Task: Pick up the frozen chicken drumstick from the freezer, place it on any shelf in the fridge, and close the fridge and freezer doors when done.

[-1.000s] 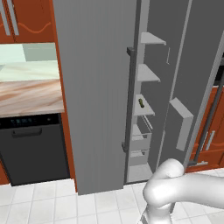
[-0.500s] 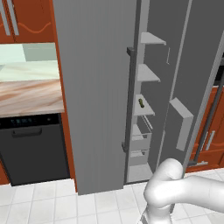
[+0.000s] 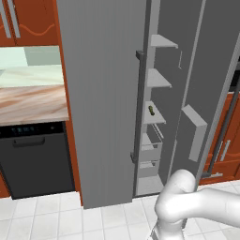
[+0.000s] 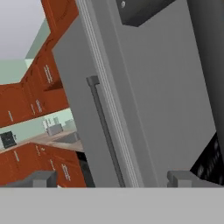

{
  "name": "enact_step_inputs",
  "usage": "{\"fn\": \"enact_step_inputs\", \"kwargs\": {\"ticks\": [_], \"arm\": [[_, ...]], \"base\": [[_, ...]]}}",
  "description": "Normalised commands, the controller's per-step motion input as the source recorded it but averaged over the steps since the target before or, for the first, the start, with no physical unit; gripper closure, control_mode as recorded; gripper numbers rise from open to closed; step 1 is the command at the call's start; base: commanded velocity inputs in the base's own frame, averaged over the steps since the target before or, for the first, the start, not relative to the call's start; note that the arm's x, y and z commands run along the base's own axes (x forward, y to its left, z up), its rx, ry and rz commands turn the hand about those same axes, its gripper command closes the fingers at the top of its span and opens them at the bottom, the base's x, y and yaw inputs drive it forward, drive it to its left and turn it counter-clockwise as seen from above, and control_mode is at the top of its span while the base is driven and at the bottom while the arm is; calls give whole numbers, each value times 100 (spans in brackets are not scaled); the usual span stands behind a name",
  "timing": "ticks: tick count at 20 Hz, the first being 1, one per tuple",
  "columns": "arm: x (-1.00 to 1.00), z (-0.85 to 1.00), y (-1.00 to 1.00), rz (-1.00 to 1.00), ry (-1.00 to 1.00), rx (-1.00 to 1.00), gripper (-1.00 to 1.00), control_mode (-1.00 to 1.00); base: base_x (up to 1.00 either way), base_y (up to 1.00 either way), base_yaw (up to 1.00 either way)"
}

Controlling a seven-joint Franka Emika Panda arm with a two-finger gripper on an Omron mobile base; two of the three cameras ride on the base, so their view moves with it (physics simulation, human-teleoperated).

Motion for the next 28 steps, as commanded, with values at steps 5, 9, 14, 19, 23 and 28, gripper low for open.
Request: {"fn": "enact_step_inputs", "kwargs": {"ticks": [5, 9, 14, 19, 23, 28], "arm": [[9, -7, -16, 13, 0, 0, -100, -100], [8, -3, -26, 11, -1, 0, -100, -100], [11, -3, -14, 10, -2, 0, -100, -100], [0, -26, -27, 5, -10, 0, -100, -100], [3, -34, -3, 1, -11, 0, -100, -100], [15, -31, 6, 0, -5, 0, -100, -100]], "base": [[0, 0, 0], [0, 0, 0], [0, 0, 0], [0, 0, 0], [0, 0, 0], [0, 0, 0]]}}
